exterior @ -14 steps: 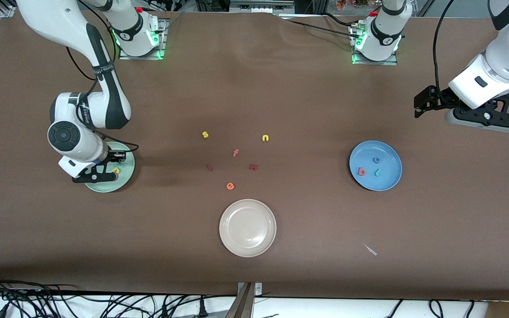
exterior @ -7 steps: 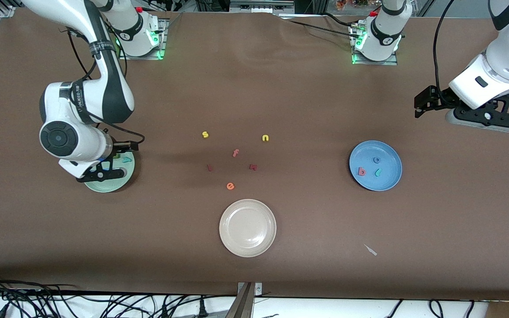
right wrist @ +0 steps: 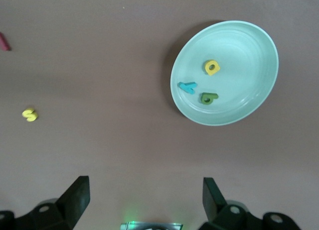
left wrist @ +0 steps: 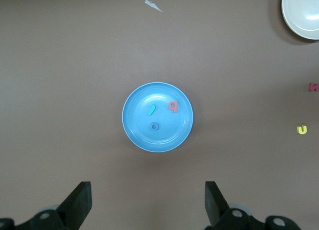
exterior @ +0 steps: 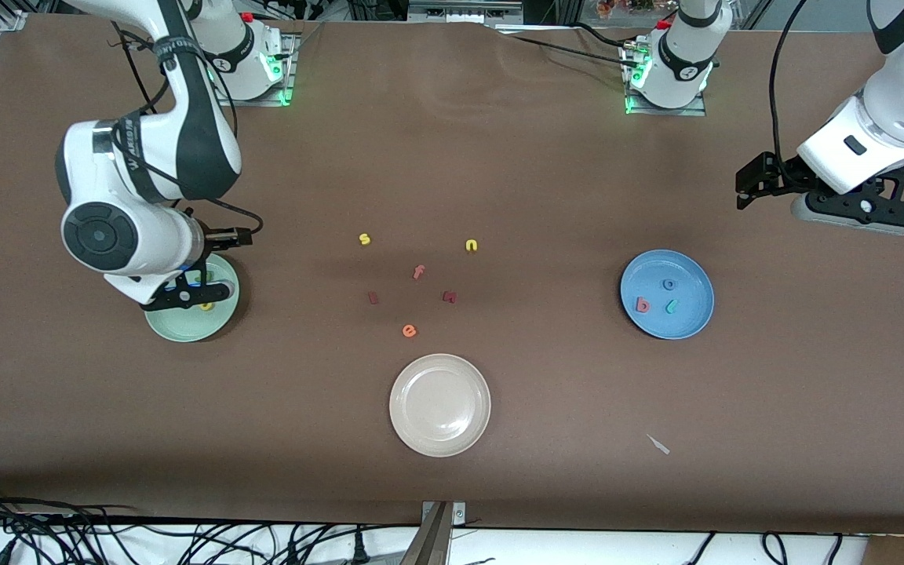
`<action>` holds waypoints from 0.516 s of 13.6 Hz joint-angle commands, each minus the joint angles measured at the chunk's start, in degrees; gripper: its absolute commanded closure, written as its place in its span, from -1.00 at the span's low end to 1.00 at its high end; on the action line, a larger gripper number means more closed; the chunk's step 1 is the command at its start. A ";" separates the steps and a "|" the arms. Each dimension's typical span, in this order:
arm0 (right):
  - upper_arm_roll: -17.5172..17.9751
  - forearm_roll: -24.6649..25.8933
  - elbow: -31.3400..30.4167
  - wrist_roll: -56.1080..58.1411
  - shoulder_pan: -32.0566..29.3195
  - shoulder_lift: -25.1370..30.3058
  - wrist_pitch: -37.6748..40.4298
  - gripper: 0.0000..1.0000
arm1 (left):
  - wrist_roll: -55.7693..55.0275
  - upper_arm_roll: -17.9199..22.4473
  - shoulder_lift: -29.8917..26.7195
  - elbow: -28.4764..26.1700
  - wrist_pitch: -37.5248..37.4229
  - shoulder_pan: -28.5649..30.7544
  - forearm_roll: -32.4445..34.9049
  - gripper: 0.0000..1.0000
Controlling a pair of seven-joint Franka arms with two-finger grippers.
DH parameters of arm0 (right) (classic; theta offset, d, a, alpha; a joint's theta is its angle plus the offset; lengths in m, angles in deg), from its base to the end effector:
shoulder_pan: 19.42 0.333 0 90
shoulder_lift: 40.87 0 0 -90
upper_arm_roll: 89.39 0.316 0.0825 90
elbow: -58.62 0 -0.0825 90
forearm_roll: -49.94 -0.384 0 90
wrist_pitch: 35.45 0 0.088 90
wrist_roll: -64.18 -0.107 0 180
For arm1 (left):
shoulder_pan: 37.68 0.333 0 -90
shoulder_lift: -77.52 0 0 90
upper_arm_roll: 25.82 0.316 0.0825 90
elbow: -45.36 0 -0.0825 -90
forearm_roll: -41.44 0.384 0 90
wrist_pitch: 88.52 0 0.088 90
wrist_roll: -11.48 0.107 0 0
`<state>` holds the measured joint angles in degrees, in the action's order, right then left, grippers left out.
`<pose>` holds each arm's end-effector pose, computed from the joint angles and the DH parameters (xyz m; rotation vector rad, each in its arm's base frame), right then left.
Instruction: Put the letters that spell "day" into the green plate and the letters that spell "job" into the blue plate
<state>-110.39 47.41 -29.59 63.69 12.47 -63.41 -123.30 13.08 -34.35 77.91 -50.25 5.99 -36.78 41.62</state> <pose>0.6054 0.1494 0.4150 2.9482 0.2577 -0.5423 0.5555 -0.0738 0.5811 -3.1276 0.2529 0.0405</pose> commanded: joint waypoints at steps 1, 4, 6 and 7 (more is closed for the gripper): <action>0.34 -0.91 1.20 0.31 0.36 3.19 3.03 -1.00 | -0.11 0.00 -0.82 -0.10 -0.55 0.06 -0.01 -1.00; 10.33 -0.46 -0.63 -0.29 -8.13 7.32 3.03 -1.00 | -0.11 0.00 -0.82 -0.10 -0.55 0.06 -0.01 -1.00; 17.62 -0.03 -3.45 -3.36 -15.42 11.18 2.34 -1.00 | -0.02 0.00 -0.82 -0.10 -0.55 0.06 -0.01 -1.00; 19.84 0.24 -3.54 -4.25 -17.90 12.60 2.07 -1.00 | -0.02 0.00 -0.82 -0.10 -0.55 0.06 -0.01 -1.00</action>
<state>-95.86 47.43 -29.68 61.42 0.17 -55.61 -120.51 13.08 -34.32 77.90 -50.25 5.98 -36.77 41.62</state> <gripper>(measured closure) 0.000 0.000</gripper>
